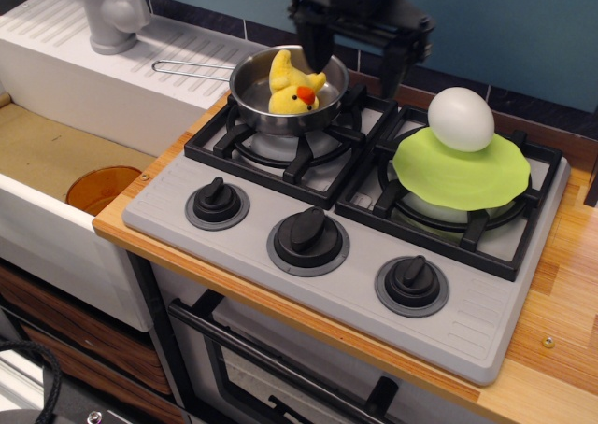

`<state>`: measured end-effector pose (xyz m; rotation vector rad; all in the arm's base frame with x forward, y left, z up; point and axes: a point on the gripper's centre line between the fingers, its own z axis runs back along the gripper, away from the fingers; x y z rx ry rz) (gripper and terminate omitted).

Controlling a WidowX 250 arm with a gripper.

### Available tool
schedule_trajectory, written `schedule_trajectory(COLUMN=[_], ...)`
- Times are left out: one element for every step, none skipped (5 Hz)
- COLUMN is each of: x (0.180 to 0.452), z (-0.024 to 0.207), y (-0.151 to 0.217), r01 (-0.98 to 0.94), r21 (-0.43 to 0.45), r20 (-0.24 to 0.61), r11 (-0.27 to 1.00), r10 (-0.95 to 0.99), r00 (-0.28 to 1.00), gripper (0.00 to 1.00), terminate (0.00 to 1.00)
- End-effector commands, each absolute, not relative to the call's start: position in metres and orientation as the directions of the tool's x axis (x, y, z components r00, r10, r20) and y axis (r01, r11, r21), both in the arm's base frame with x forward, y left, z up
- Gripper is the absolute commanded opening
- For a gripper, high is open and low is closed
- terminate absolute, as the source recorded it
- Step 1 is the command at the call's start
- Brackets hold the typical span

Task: Put egg on plate and stuffedduck in pot or pan on stove

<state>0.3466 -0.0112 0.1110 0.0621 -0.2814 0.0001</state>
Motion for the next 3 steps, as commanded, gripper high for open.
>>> schedule_trajectory(x=[0.343, 0.342, 0.346], z=[0.155, 0.153, 0.148], y=[-0.049, -0.063, -0.07], r01=[-0.019, -0.027, -0.027], r21=[0.018, 0.03, -0.065], r20=[0.311, 0.315, 0.281], r11=[1.0, 0.999, 0.998], r10=[0.013, 0.016, 0.044], r00=[0.95, 0.949, 0.959], gripper=[1.0, 1.0, 1.0], terminate=[0.0, 0.0, 1.0])
